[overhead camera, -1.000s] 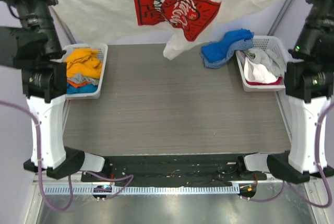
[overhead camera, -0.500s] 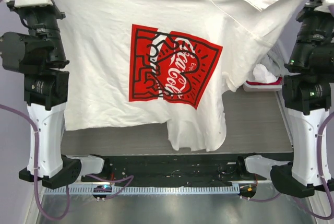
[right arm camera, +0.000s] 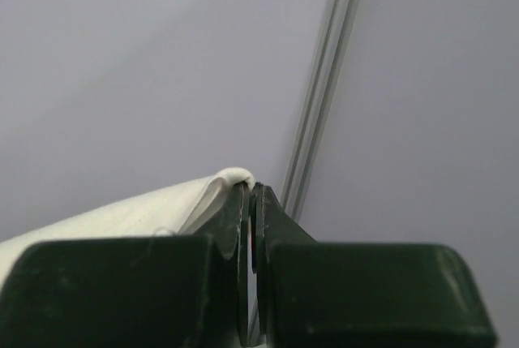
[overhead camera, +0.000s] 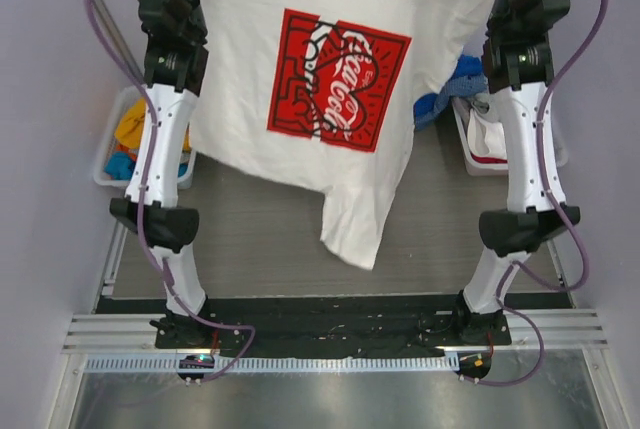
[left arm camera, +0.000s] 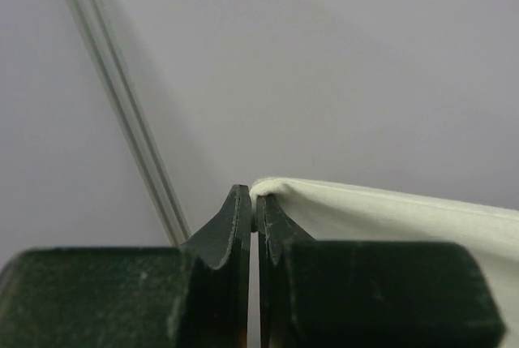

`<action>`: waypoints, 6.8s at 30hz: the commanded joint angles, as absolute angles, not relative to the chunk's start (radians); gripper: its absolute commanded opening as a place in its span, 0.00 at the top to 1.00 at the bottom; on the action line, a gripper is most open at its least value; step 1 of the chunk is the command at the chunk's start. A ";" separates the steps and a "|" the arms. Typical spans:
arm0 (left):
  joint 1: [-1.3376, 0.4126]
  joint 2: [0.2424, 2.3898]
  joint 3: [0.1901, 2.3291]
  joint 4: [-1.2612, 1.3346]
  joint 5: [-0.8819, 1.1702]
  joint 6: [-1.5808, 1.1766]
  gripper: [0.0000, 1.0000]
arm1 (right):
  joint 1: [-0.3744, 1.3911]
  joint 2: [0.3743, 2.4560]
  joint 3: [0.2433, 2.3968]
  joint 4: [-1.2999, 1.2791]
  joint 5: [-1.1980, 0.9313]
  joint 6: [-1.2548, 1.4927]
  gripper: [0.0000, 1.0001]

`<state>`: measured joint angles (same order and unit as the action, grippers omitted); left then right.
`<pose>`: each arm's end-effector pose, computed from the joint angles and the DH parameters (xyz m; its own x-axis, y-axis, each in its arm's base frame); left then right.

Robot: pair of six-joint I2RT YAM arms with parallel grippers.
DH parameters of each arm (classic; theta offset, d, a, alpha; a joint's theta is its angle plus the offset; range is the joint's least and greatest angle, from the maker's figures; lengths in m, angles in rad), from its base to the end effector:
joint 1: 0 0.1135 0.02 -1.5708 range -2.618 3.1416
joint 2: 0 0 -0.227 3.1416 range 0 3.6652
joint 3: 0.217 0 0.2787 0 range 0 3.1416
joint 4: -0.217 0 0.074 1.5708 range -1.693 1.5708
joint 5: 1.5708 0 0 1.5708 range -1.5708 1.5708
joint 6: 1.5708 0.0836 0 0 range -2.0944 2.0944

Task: Fold and stack the t-shirts
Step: Flatten out the tshirt

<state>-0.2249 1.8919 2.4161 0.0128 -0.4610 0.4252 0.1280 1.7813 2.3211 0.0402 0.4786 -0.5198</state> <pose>0.4227 -0.0586 0.5932 0.3830 0.2914 -0.8766 -0.3632 0.9200 0.1471 0.3957 0.0121 0.6081 0.3383 -0.4010 -0.8513 0.5033 0.8415 -0.1964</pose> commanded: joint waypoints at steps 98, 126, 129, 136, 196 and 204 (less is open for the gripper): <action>-0.232 0.978 1.353 -0.146 -0.383 0.347 1.00 | 0.103 0.826 1.282 -0.028 0.426 -0.445 0.99; -0.184 1.583 2.267 0.065 -0.374 0.290 1.00 | 0.101 1.619 2.283 0.295 0.400 -0.489 0.99; -0.187 1.511 2.197 0.034 -0.371 0.281 1.00 | 0.101 1.525 2.179 0.247 0.396 -0.451 0.99; -0.193 1.300 2.011 -0.038 -0.359 0.262 1.00 | 0.100 1.318 2.014 0.126 0.400 -0.417 0.99; -0.149 1.442 1.739 0.003 -0.370 0.258 1.00 | 0.095 1.332 1.559 0.198 0.468 -0.428 0.99; -0.181 1.267 1.204 0.003 -0.308 0.296 1.00 | 0.094 1.160 1.108 0.109 0.463 -0.373 0.99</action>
<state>-0.1772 1.3853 1.3357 -0.0135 -0.3195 0.2729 0.1066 1.2480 1.2285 0.1318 0.4301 -0.4137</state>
